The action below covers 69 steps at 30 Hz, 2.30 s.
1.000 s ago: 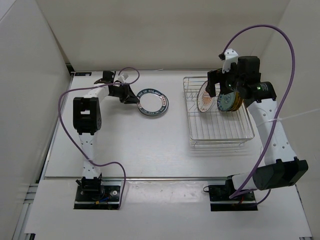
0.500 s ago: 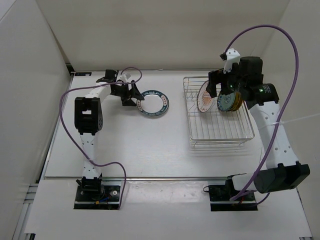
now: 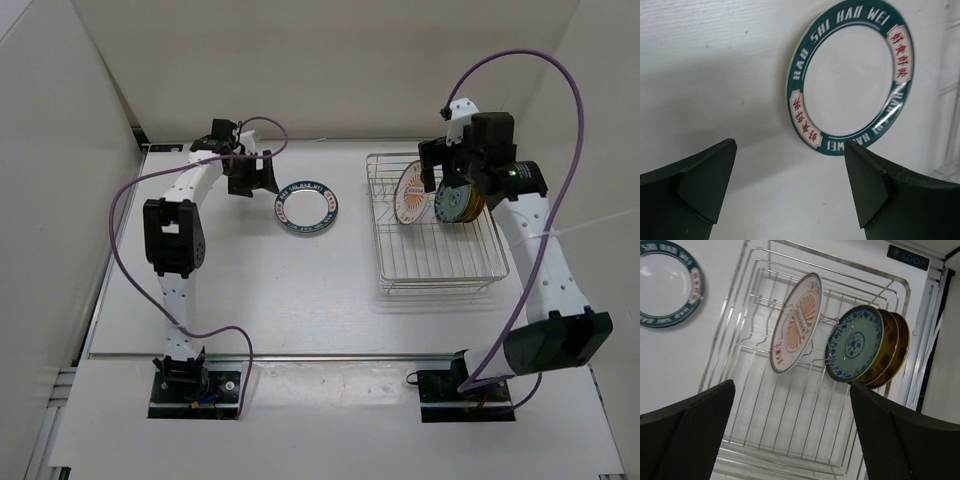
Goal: Unload the plates from the dish rack
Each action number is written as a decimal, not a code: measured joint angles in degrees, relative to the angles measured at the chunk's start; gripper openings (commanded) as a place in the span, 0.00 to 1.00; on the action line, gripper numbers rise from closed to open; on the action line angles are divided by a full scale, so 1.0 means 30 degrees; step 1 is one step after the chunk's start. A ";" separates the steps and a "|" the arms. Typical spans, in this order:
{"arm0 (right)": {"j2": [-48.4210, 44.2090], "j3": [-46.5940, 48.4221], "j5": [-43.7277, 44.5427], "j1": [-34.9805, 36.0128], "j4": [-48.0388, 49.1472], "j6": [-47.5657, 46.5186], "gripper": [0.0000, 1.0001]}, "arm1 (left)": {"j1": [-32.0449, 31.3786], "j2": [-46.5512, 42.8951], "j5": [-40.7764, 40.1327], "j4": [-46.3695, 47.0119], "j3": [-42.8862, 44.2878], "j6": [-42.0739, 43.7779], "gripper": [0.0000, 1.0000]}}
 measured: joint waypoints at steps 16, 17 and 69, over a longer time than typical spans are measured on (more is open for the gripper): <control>0.7963 0.2040 0.3089 0.0036 0.0852 -0.1093 0.63 | 0.0095 -1.1868 -0.7227 -0.0517 -0.6397 0.3395 1.00; 0.8225 0.2222 0.3162 0.0044 0.0882 -0.1100 0.57 | 0.0233 -1.2211 -0.7359 -0.0525 -0.6521 0.3439 1.00; -0.0874 0.4240 0.2331 0.3534 -0.1566 -0.1647 0.00 | -0.1545 -0.9675 0.0415 0.0488 -0.4605 0.4903 1.00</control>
